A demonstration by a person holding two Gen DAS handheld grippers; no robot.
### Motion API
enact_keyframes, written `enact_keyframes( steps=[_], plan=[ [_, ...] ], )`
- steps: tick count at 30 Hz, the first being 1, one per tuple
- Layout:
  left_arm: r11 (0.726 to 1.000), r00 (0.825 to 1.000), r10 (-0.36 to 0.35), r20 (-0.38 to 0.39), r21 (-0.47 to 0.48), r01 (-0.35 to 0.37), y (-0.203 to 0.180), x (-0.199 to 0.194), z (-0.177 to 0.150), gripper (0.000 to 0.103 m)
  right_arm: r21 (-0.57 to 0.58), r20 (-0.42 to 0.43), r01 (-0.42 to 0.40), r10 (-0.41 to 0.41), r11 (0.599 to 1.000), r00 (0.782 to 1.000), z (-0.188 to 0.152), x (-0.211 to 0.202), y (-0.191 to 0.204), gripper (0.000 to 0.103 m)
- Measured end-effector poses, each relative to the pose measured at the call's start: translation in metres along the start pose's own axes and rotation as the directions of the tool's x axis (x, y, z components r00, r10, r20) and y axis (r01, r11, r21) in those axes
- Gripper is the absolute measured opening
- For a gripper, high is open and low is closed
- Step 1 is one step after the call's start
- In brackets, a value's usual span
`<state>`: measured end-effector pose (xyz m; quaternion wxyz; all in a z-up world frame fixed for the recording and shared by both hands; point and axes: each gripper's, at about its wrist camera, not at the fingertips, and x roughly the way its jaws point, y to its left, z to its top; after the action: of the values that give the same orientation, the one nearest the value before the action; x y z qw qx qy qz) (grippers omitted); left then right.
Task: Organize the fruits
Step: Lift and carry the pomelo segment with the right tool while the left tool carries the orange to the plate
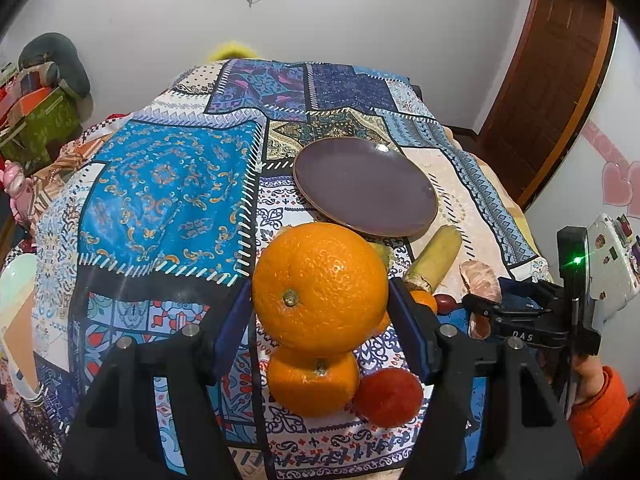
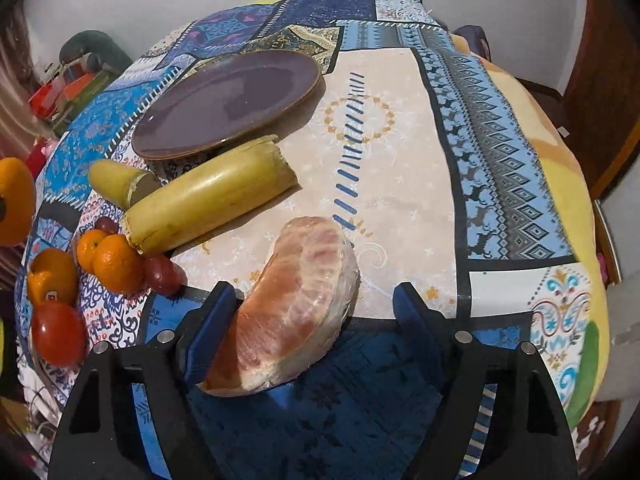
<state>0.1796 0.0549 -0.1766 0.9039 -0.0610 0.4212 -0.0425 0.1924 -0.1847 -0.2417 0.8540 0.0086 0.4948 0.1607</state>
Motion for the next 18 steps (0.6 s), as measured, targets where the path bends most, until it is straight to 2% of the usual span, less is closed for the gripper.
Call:
enact_keyframes(
  steps=[2,3,4,12,18],
  plan=[
    [1.0,1.0,-0.004,-0.002,-0.002,0.004,-0.001,0.003,0.001,0.067,-0.015,0.001,0.004,-0.004,1.0,1.0,0.0,0.001,0.003,0.076],
    [1.0,1.0,-0.007,-0.002,-0.002,0.007,-0.001,0.003,0.001,0.067,-0.015,0.001,-0.009,0.009,1.0,1.0,0.001,0.0,0.003,0.068],
    [1.0,1.0,-0.009,-0.001,0.0,0.009,-0.002,0.003,0.001,0.067,-0.02,0.002,-0.029,0.029,0.999,1.0,0.001,-0.001,0.005,0.054],
    [1.0,1.0,-0.004,0.003,0.014,0.004,-0.005,0.005,0.007,0.067,-0.046,0.046,-0.025,0.027,0.999,0.999,0.007,-0.012,0.014,0.042],
    [1.0,1.0,0.0,0.012,0.017,0.0,-0.007,0.008,0.015,0.067,-0.079,0.106,-0.011,0.02,0.997,0.994,0.018,-0.027,0.014,0.04]
  ],
)
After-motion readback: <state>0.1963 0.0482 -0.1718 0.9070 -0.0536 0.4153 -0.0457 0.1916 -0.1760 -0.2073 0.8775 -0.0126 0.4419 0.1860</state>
